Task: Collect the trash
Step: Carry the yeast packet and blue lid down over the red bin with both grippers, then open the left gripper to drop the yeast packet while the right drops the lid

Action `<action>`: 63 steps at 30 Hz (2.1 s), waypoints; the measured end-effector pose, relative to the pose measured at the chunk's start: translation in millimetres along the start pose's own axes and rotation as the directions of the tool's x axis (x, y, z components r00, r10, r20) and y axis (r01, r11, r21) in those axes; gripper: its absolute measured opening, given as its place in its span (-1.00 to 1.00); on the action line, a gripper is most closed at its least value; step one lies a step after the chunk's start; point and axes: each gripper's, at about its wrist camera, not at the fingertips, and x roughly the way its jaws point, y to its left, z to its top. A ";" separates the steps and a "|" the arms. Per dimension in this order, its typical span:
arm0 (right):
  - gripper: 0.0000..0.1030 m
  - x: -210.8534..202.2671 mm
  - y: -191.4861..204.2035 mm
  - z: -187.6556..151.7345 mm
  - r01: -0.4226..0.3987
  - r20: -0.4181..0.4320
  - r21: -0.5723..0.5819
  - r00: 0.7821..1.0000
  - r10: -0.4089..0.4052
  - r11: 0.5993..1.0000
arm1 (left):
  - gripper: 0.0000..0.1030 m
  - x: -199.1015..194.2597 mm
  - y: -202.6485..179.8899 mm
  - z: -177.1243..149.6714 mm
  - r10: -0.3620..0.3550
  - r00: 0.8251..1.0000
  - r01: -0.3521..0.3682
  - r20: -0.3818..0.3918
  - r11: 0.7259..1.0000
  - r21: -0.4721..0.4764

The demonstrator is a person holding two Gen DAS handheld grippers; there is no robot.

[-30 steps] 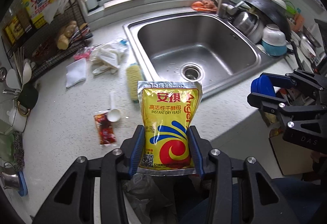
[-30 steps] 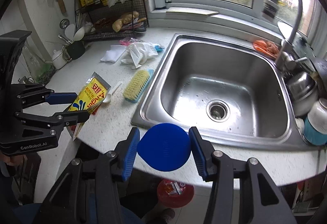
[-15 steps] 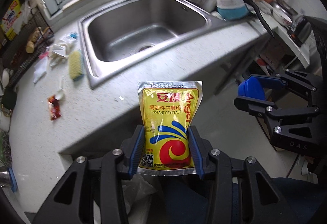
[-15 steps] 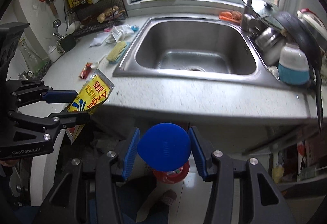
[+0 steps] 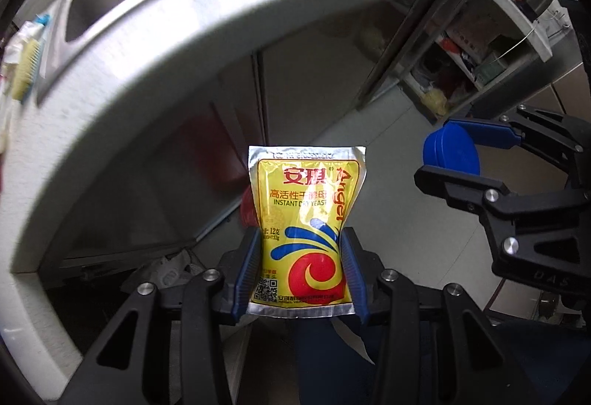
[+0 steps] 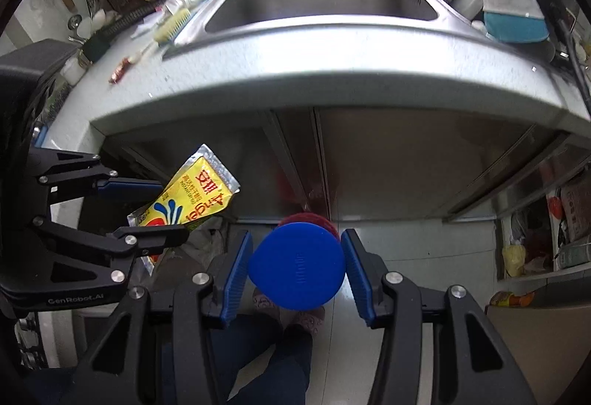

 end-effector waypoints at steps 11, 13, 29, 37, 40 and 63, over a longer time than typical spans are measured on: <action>-0.09 119.5 -24.3 -27.7 -0.003 -0.093 0.035 0.996 0.006 0.999 | -0.20 144.4 12.0 -4.0 -0.007 0.995 0.002 -0.098 0.999 -0.053; -0.09 138.2 -30.5 -32.5 -0.003 -0.102 0.048 0.995 0.008 0.999 | -0.19 166.4 14.5 -4.5 -0.014 0.994 0.008 -0.108 0.998 -0.058; -0.09 206.1 -49.8 -46.3 -0.014 -0.166 0.104 0.986 0.031 0.994 | -0.04 229.6 25.3 -3.1 0.003 0.992 -0.012 -0.123 0.997 -0.077; -0.09 210.7 -54.4 -52.4 -0.002 -0.174 0.105 0.985 0.020 0.995 | 0.11 231.1 32.4 4.8 -0.005 0.992 -0.004 -0.127 0.997 -0.071; -0.09 214.1 -51.5 -51.2 0.006 -0.172 0.097 0.985 0.011 0.995 | 0.12 231.4 31.8 4.4 0.004 0.993 -0.012 -0.120 0.998 -0.068; -0.09 249.2 -35.4 -44.6 -0.029 -0.201 0.017 0.979 0.032 0.999 | 1.00 231.1 78.2 -20.5 0.015 0.996 -0.033 -0.086 0.977 -0.211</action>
